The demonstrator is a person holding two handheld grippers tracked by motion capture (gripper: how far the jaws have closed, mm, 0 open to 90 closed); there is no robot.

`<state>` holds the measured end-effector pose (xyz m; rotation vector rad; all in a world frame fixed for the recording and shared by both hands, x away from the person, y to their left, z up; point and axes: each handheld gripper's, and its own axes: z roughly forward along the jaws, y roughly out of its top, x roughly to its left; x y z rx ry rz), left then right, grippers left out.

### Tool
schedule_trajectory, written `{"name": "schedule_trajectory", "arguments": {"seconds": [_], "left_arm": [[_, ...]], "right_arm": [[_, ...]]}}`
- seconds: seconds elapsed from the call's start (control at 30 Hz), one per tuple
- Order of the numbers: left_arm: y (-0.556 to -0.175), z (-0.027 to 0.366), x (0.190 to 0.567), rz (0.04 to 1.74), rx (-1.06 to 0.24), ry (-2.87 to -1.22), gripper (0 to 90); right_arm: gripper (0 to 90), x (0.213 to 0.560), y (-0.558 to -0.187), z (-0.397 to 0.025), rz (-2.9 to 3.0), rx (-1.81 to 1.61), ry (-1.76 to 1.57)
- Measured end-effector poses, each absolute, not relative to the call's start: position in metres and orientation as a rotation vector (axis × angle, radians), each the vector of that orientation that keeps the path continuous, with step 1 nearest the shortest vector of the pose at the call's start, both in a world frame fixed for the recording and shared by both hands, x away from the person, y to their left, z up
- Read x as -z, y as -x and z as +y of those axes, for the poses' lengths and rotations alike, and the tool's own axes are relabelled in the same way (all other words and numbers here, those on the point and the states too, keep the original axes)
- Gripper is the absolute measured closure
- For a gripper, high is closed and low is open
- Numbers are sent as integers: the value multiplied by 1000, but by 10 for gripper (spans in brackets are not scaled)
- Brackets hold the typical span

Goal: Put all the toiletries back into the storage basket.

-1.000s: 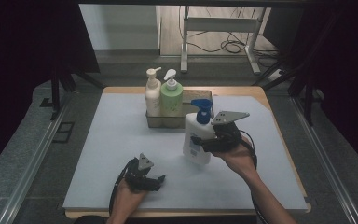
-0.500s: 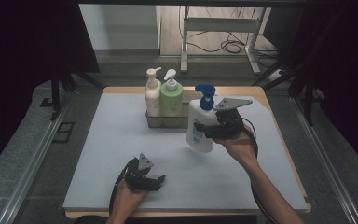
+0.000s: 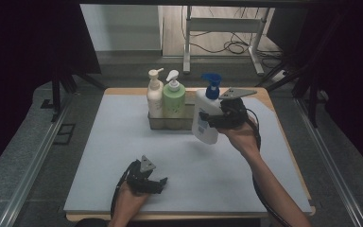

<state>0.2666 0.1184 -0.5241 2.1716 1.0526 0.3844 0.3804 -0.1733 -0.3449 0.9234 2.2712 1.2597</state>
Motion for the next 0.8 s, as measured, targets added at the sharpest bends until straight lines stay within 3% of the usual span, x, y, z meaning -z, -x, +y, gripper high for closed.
{"name": "schedule_trajectory", "arguments": {"seconds": [0.8], "left_arm": [[-267,118,524,1051,-382,-2171,121]], "right_arm": [[379,320,-417,-166,2164,-1229,-1009]]}}
